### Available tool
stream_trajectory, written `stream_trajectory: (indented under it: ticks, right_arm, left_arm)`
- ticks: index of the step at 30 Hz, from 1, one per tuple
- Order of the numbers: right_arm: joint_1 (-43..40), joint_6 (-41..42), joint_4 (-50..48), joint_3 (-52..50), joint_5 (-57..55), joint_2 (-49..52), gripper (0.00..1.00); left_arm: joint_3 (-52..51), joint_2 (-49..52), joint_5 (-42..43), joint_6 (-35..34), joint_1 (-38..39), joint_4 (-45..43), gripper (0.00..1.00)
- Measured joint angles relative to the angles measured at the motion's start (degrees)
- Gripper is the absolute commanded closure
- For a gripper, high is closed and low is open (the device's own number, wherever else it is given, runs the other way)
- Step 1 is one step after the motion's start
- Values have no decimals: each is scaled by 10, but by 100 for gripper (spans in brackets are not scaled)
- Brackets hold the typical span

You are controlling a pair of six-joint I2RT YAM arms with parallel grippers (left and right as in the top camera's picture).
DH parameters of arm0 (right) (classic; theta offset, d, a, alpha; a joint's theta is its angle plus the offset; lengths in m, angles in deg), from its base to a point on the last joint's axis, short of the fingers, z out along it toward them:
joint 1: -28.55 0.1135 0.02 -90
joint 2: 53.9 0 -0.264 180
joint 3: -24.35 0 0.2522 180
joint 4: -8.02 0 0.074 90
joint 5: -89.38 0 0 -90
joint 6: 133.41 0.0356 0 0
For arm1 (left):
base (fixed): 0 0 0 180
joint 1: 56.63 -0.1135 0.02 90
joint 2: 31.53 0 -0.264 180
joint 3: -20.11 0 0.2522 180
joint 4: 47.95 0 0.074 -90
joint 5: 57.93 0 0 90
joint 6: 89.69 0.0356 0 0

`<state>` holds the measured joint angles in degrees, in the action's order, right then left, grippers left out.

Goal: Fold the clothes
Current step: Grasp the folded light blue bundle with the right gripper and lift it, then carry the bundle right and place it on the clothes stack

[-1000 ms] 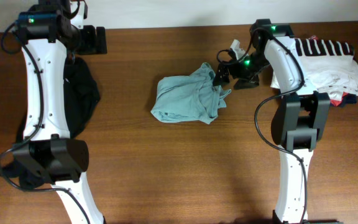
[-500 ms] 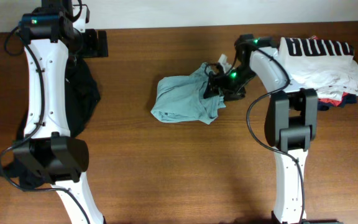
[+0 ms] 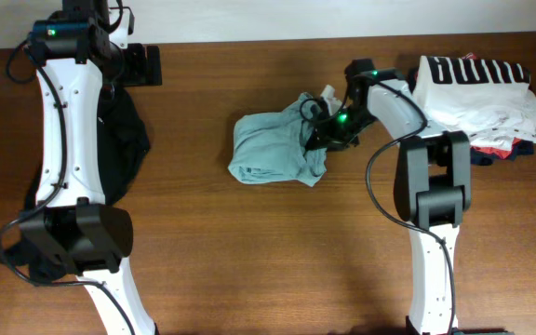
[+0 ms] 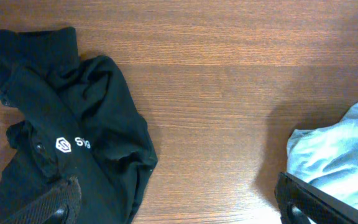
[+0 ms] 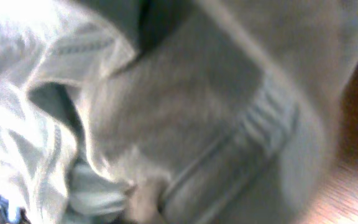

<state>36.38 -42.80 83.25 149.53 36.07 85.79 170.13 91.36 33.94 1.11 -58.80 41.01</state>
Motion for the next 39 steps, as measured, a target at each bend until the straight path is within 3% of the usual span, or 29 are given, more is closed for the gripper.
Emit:
stream_trajectory:
  ticks: [9, 18, 30, 39]
  right_arm:
    - [0, 4, 6, 14, 9, 1, 96]
    - [-49, -1, 98, 163, 9, -1, 96]
    - [-120, 110, 123, 360, 7, -11, 96]
    - [-241, 194, 108, 459, 7, -12, 96]
  left_arm:
    - [0, 0, 0, 0, 0, 0, 1]
    - [0, 0, 0, 0, 0, 0, 1]
    - [0, 0, 0, 0, 0, 0, 1]
    - [0, 0, 0, 0, 0, 0, 1]
